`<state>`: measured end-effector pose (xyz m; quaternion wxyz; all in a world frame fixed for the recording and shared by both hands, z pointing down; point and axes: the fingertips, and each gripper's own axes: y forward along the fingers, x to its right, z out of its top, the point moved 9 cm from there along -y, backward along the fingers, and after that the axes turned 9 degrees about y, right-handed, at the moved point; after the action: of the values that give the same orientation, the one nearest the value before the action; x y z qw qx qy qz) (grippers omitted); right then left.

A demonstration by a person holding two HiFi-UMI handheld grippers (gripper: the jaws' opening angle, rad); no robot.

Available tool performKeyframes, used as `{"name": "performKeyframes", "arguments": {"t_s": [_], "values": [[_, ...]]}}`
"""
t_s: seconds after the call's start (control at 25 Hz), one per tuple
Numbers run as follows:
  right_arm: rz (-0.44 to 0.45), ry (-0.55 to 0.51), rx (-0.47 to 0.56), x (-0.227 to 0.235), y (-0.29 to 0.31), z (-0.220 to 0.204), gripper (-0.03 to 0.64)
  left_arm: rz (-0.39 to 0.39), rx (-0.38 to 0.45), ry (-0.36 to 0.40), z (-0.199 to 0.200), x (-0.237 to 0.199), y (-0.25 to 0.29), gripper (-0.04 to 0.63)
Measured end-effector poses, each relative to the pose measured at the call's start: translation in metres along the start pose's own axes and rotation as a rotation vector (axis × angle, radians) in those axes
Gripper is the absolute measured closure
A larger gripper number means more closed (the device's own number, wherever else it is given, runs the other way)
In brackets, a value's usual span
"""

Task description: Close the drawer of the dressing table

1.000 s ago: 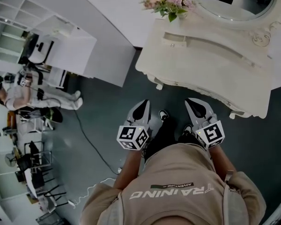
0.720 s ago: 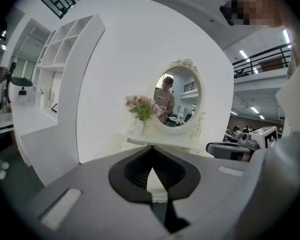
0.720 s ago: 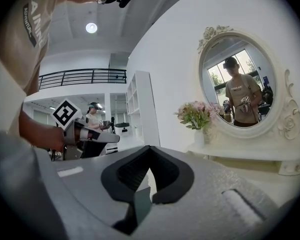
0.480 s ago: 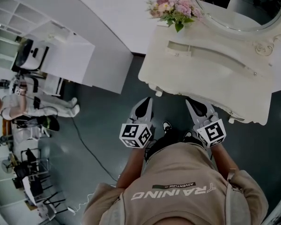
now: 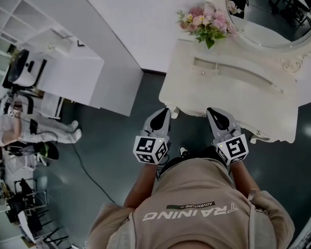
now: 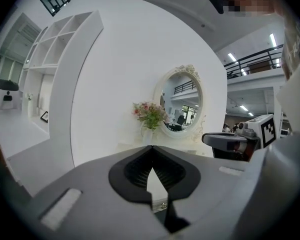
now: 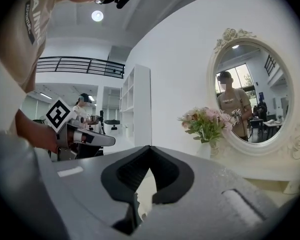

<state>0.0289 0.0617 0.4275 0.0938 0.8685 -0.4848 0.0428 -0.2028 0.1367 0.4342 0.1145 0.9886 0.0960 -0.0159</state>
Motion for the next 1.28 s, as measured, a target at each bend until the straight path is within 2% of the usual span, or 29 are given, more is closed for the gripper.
{"name": "performKeyframes", "arguments": {"t_s": [0.24, 0.56, 0.76, 1.0, 1.16, 1.28], "values": [[-0.036, 0.023, -0.03, -0.006, 0.024, 0.005, 0.615, -0.065, -0.003, -0.009, 0.003, -0.021, 0.02, 0.577], [-0.083, 0.068, -0.075, 0.025, 0.036, 0.002, 0.615, -0.045, -0.022, -0.1, -0.003, -0.038, 0.053, 0.577], [-0.121, 0.162, -0.051, 0.072, 0.056, 0.0, 0.615, -0.061, -0.044, -0.057, 0.013, -0.04, 0.084, 0.577], [-0.102, 0.124, -0.015, 0.122, 0.096, 0.017, 0.615, -0.061, -0.059, -0.016, 0.036, -0.047, 0.137, 0.577], [-0.092, 0.11, -0.006, 0.152, 0.105, 0.026, 0.615, -0.075, -0.049, 0.01, 0.053, -0.041, 0.173, 0.577], [-0.1, 0.117, 0.0, 0.173, 0.108, 0.025, 0.615, -0.077, -0.072, 0.027, 0.059, -0.039, 0.196, 0.577]]}}
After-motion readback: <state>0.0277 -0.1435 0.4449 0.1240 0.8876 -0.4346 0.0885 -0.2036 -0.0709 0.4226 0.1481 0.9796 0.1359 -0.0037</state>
